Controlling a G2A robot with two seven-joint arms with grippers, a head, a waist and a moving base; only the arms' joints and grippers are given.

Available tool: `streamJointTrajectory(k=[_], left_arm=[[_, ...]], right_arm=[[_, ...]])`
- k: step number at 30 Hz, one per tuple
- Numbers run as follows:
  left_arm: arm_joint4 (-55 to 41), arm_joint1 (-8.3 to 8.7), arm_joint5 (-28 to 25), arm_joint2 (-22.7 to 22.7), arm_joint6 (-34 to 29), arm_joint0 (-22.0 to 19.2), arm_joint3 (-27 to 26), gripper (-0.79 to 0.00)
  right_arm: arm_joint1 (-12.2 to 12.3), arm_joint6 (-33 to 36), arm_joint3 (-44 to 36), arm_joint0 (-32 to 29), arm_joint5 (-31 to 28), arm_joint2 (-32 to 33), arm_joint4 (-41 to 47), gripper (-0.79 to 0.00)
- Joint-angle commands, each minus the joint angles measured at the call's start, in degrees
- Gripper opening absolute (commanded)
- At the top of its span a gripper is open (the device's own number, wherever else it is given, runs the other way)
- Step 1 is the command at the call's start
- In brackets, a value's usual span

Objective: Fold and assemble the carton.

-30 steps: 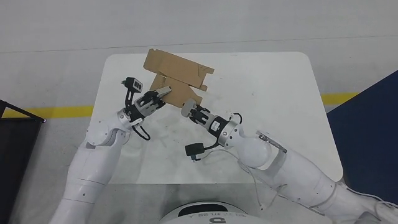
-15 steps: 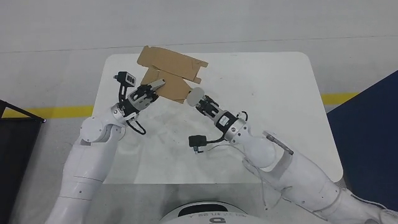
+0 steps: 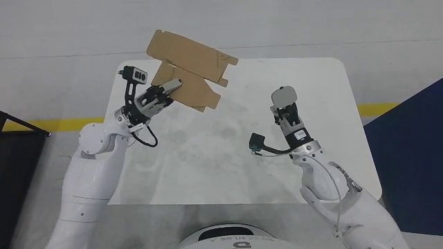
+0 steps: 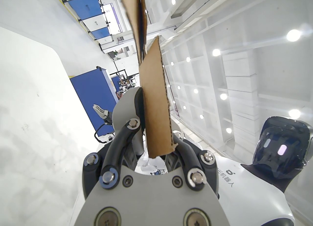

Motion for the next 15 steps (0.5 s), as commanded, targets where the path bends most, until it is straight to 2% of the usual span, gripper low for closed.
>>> streamJointTrajectory(k=[1, 3, 7, 9, 11, 15], left_arm=[[-0.01, 0.0, 0.0, 0.0, -0.01, 0.0, 0.0, -0.785], [-0.53, -0.06, 0.35, 0.18, 0.63, 0.15, -0.15, -0.785], [-10.02, -0.54, 6.48, 1.97, 0.97, -0.17, -0.34, -0.785], [-18.72, -0.86, 11.54, 2.77, -0.91, -0.68, 0.04, -0.785], [-30.35, -1.27, 18.7, 3.43, -2.47, -1.23, 0.81, -0.785], [-47.56, -1.94, 31.94, 4.92, -3.8, -2.3, 3.12, -0.785]], right_arm=[[0.0, 0.0, 0.0, -0.02, 0.01, 0.01, 0.0, 0.0], [0.0, 0.0, 0.0, -0.02, 0.01, 0.01, 0.0, 0.0], [0.0, 0.0, 0.0, -0.02, 0.01, 0.01, 0.0, 0.0], [0.0, 0.0, 0.0, -0.02, 0.01, 0.01, 0.0, 0.0], [0.0, 0.0, 0.0, -0.02, 0.01, 0.01, 0.0, 0.0], [0.0, 0.0, 0.0, -0.02, 0.01, 0.01, 0.0, 0.0]])
